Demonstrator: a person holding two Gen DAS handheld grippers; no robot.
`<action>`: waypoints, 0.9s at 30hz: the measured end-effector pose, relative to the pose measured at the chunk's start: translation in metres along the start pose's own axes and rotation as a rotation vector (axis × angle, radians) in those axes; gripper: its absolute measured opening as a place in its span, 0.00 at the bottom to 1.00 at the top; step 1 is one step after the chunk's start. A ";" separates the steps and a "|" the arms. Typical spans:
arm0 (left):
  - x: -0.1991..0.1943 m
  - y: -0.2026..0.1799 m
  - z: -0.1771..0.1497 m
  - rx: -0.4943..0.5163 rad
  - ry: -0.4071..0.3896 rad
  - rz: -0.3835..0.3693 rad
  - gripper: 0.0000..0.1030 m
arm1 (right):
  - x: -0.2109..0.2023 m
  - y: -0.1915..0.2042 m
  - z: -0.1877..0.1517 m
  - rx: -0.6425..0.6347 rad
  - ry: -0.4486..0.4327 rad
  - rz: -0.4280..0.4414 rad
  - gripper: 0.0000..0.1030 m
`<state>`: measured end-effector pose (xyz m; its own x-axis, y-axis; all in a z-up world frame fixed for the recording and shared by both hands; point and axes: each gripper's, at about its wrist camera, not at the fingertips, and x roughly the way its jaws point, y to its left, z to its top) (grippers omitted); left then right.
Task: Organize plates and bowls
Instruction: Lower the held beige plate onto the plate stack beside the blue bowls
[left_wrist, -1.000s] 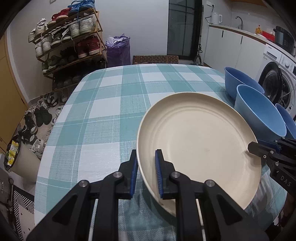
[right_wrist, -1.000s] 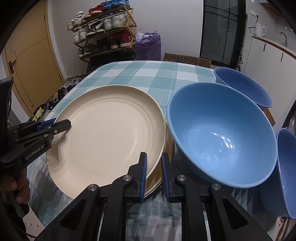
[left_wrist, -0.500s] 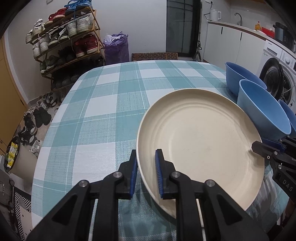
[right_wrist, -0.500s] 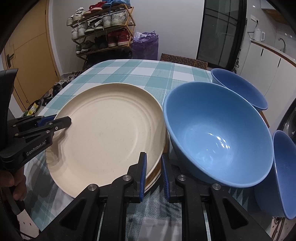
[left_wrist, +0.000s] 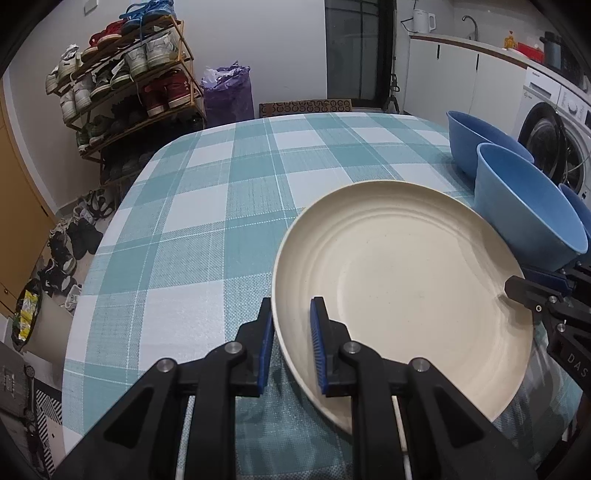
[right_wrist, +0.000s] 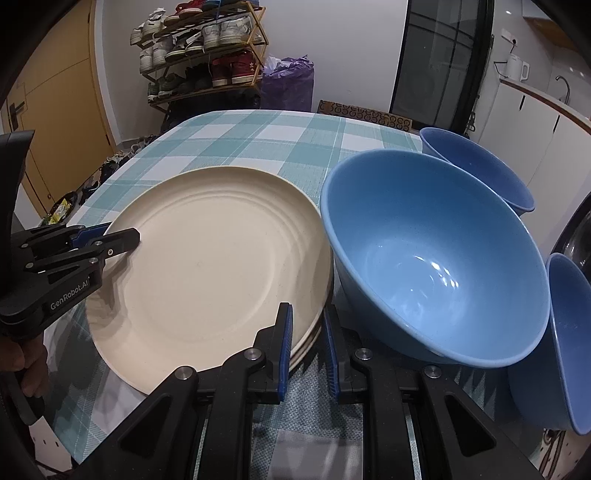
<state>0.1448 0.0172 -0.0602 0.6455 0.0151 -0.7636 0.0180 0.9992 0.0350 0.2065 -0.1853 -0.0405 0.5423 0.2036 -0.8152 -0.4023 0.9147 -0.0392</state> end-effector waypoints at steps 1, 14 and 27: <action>0.000 0.000 0.000 0.000 -0.001 0.000 0.16 | 0.000 0.000 0.000 -0.002 0.001 -0.002 0.16; 0.001 -0.004 0.000 0.024 -0.006 0.016 0.18 | 0.004 0.004 -0.002 -0.013 0.003 -0.016 0.16; 0.002 -0.005 0.000 0.024 -0.007 0.013 0.20 | 0.002 0.001 -0.004 0.002 0.001 -0.013 0.16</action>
<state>0.1460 0.0125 -0.0624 0.6511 0.0280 -0.7584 0.0280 0.9978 0.0609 0.2040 -0.1856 -0.0441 0.5464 0.1915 -0.8154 -0.3940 0.9178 -0.0485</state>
